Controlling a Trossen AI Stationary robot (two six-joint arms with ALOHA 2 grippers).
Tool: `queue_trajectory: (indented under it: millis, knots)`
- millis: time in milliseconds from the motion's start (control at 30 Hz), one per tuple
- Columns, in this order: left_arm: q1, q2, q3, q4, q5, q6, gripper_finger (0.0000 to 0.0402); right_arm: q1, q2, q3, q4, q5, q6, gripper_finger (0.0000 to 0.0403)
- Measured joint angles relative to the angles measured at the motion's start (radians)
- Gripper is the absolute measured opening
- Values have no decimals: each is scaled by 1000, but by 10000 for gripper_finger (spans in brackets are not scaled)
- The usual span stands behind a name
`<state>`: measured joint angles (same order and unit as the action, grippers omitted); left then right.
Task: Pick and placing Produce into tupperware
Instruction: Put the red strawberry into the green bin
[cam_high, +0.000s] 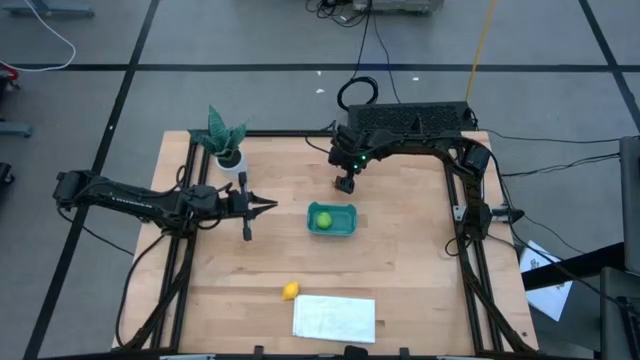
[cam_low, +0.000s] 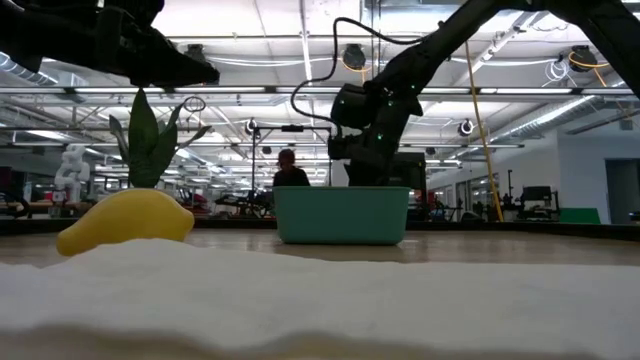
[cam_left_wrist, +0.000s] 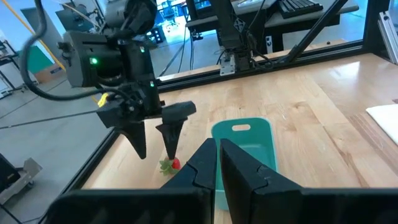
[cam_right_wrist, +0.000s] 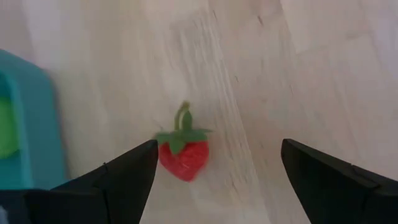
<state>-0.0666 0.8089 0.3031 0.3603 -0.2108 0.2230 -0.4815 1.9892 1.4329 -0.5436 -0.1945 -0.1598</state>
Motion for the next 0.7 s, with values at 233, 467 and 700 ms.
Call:
queue_trajectory:
  millis: [233,467,700]
  knots:
    - [0,0,0,-12,0,-4,26,0,0,-47,26,-16,2,334]
    - [0,0,0,-20,1,-3,26,3,0,-56,79,-40,-14,334]
    - [0,0,0,-22,1,4,26,-7,0,-56,90,-34,-207,334]
